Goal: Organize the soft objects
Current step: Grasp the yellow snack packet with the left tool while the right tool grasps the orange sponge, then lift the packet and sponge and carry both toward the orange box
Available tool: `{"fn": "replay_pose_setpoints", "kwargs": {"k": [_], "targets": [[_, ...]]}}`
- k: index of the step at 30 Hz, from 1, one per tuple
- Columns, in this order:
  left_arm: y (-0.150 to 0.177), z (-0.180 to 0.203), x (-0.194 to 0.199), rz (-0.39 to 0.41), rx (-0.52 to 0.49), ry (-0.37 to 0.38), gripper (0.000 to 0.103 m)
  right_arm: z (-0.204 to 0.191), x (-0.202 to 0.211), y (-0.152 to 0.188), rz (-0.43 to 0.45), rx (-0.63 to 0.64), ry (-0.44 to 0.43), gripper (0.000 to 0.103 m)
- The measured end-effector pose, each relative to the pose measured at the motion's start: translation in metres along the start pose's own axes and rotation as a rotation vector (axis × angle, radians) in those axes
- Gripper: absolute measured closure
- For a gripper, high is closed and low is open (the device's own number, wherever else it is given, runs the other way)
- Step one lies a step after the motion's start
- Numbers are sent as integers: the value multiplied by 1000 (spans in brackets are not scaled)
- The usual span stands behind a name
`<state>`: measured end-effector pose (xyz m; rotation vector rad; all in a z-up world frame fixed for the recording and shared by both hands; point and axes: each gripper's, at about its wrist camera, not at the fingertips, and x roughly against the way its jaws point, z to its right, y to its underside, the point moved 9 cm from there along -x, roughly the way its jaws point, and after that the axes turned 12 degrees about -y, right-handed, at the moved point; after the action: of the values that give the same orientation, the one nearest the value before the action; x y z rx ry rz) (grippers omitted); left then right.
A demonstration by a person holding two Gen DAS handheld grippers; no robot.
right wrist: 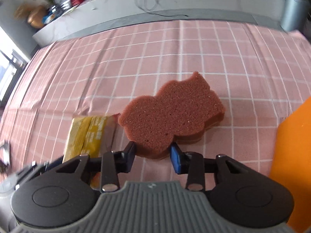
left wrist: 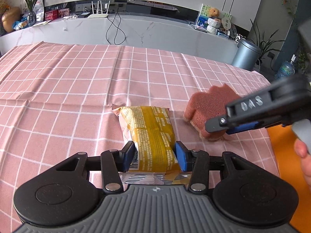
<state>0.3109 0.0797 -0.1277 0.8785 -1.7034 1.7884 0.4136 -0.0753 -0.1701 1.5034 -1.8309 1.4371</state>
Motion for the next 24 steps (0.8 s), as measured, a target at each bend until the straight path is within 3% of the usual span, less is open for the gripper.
{"fn": "replay_pose_setpoints", "kwargs": {"k": [5, 14, 17, 24], "targets": [[13, -8, 11, -13, -5, 6, 51, -27, 21, 33, -41, 187, -29, 65], [45, -10, 42, -49, -35, 51, 52, -58, 44, 111, -248, 524, -112, 65], [58, -9, 53, -58, -59, 55, 53, -68, 47, 135, -302, 644, -97, 65], [87, -9, 80, -79, -91, 62, 53, -77, 62, 180, -370, 742, -86, 65]]}}
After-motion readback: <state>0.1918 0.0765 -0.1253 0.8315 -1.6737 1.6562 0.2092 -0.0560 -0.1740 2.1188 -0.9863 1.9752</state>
